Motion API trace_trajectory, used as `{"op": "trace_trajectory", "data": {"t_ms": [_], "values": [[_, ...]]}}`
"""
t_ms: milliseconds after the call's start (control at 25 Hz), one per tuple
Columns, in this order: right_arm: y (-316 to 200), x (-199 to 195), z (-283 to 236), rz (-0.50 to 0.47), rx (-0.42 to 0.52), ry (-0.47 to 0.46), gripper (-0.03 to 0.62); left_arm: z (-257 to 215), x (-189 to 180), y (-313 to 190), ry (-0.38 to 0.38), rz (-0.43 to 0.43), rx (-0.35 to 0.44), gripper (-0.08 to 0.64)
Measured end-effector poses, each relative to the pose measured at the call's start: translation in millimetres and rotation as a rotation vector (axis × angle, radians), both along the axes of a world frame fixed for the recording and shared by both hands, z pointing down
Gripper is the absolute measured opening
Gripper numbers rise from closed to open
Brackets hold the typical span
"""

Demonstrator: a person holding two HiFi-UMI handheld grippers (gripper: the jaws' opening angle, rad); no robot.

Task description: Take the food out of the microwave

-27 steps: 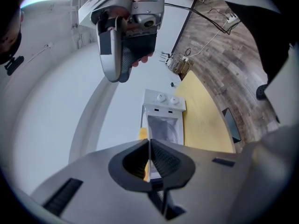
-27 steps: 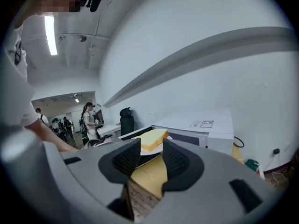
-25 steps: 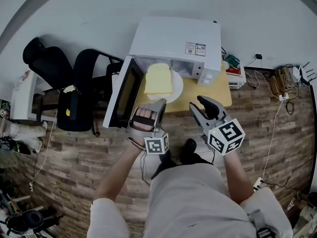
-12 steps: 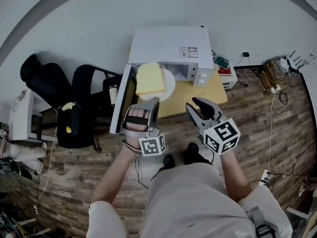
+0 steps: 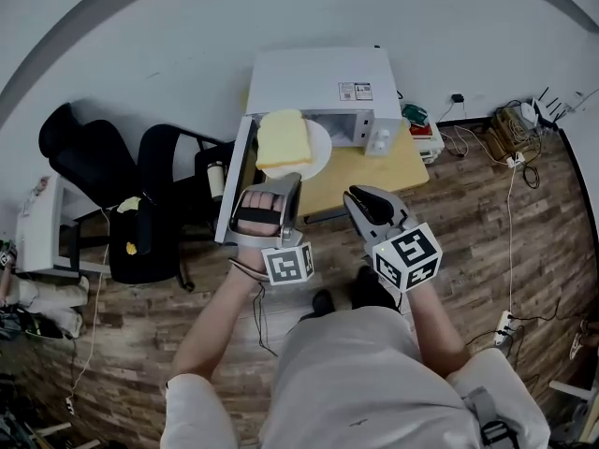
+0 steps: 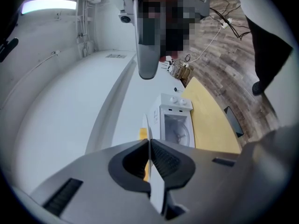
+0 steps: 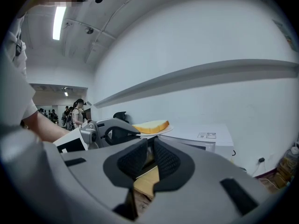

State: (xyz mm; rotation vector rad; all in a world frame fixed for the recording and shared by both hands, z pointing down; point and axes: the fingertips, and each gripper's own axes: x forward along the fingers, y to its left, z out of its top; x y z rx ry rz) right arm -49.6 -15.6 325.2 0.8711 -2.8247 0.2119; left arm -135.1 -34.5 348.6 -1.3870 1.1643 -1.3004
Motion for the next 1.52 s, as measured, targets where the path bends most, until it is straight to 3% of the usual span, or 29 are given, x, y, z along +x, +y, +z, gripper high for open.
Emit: {"op": "trace_trajectory", "data": {"t_ms": [640, 1520], "values": [[8, -1, -2, 0.028, 0.008, 0.006, 0.0, -18, -4, 2, -0.032, 0.024, 0.042, 0.015], [14, -2, -2, 0.017, 0.017, 0.012, 0.0, -17, -4, 6, -0.045, 0.035, 0.067, 0.014]]}}
